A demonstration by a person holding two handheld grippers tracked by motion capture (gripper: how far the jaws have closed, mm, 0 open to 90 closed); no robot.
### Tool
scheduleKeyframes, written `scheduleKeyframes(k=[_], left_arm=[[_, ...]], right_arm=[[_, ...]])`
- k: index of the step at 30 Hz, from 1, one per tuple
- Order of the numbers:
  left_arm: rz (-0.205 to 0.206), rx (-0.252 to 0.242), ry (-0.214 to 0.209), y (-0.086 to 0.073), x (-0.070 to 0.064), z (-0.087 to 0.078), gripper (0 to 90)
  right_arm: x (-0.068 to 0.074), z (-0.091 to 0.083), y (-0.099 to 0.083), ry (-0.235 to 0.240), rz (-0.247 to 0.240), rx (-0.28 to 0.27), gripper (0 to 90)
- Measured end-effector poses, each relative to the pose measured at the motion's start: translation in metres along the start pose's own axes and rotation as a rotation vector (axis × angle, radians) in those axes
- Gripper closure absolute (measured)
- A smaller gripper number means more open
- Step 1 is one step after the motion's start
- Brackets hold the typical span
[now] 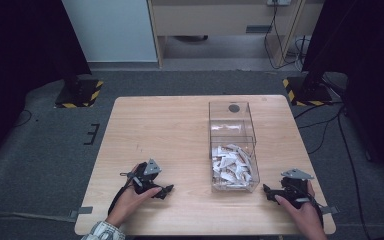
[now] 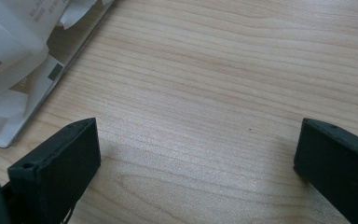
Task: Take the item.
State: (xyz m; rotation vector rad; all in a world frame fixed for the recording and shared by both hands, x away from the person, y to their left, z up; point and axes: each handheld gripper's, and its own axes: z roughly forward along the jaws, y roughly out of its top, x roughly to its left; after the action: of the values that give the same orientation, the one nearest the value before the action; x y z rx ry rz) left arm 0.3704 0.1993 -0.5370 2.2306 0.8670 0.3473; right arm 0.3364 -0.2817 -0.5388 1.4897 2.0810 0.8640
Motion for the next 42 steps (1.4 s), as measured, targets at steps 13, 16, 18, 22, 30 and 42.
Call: scheduleKeyframes(k=[13,16,18,22,30,42], left_arm=[[0.021,-0.060,-0.039,0.020,-0.002,-0.014,6.1],[0.040,-0.079,-0.080,0.033,-0.010,-0.020,6.7],[0.040,-0.083,-0.088,0.036,-0.011,-0.021,6.7],[0.057,-0.104,-0.100,0.052,-0.016,-0.023,6.6],[0.086,-0.119,-0.114,0.077,-0.022,-0.023,7.5],[0.098,-0.138,-0.152,0.104,-0.032,-0.020,8.2]], right_arm=[[0.000,0.000,0.000,0.004,0.000,0.002,0.8],[0.000,0.000,0.000,0.004,0.000,0.000,0.8],[0.000,0.000,0.000,0.004,0.000,0.000,0.8],[0.000,0.000,0.000,0.004,-0.001,0.002,0.8],[0.000,0.000,0.000,0.005,-0.001,0.000,0.8],[0.000,0.000,0.000,0.005,-0.001,0.000,0.8]])
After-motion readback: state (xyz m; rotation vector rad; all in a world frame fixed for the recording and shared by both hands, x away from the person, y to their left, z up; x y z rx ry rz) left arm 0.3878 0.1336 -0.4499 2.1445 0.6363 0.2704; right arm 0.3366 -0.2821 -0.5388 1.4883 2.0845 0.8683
